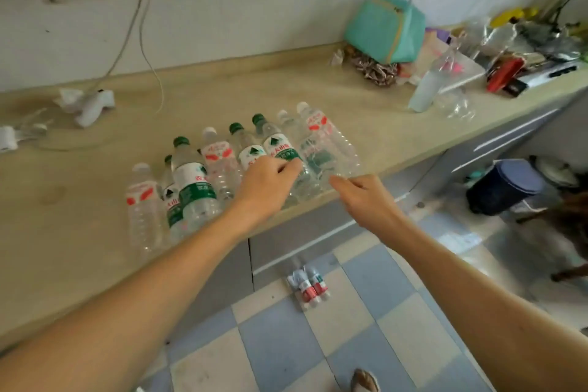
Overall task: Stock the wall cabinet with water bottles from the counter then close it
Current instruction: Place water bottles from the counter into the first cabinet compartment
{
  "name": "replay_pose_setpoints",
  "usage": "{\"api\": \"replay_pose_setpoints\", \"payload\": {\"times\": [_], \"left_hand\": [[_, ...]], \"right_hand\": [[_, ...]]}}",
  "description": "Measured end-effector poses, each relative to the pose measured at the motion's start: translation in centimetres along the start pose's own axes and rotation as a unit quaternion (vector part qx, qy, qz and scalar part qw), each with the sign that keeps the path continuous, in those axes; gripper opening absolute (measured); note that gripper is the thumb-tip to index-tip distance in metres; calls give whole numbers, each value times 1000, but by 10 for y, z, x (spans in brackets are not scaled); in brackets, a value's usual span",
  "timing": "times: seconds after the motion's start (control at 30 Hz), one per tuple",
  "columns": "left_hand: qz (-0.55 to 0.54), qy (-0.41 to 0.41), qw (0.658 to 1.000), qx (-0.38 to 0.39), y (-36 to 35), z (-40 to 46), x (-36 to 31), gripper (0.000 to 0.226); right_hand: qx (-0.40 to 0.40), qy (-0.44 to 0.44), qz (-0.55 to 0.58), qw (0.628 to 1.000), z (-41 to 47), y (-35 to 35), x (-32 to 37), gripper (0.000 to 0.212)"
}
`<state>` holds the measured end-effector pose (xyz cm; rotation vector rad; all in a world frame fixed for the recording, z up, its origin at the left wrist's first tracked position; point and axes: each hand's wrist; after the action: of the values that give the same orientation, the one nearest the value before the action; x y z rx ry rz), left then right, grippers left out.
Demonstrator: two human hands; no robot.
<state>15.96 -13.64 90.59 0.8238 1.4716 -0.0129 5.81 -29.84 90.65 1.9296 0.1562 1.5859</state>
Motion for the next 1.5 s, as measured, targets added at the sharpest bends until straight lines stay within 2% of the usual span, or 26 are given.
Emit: {"api": "replay_pose_setpoints", "payload": {"times": [0.1, 0.17, 0.27, 0.37, 0.53, 0.8, 0.93, 1.03, 1.07, 1.1, 1.13, 1.17, 1.23, 1.4, 1.5], "left_hand": [[-10, 70, 996, 47, -79, -3, 51, 56], [-30, 147, 988, 36, -130, -3, 87, 55], [-30, 236, 971, 17, -199, -3, 140, 55], [-36, 309, 950, 6, -258, 3, 194, 52], [-33, 362, 932, -13, -337, 28, 292, 38], [9, 380, 925, 4, -465, 83, 483, 26], [33, 382, 923, 12, -531, 110, 576, 29], [86, 367, 926, 17, -574, 124, 635, 34], [98, 363, 927, 12, -586, 128, 651, 38], [101, 360, 928, 0, -596, 132, 665, 42], [98, 357, 929, -15, -606, 136, 677, 47], [92, 355, 930, -32, -614, 141, 687, 53], [76, 357, 930, -51, -626, 151, 702, 63], [36, 334, 940, -59, -637, 157, 728, 70], [32, 314, 949, -13, -628, 139, 734, 83]], "right_hand": [[20, -124, 60, 990, -8, 3, -84, 52], [35, -185, 73, 979, -13, 7, -137, 46], [77, -214, 24, 974, -13, 15, -219, 39], [130, -253, 26, 958, 2, 11, -305, 28], [151, -290, 28, 944, 33, -29, -447, 19], [182, -276, 14, 944, 84, -151, -645, 17], [177, -240, -30, 954, 116, -211, -730, 11], [167, -217, -63, 960, 139, -253, -791, 19], [172, -212, -66, 960, 143, -266, -809, 10], [175, -211, -61, 960, 146, -278, -825, 14], [176, -213, -55, 960, 149, -290, -841, 35], [172, -214, -51, 960, 150, -301, -854, 50], [169, -203, -32, 964, 148, -317, -873, 60], [140, -169, 0, 976, 136, -337, -891, 54], [150, -214, 11, 965, 111, -338, -892, 68]]}}
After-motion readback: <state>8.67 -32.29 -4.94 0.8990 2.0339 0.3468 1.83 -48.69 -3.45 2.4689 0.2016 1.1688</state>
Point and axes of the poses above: each hand's wrist, its own z-axis towards the middle knuckle, its own y-axis out of the back of the hand, x = y × z, and after that the axes turned 8 degrees about y, right-handed
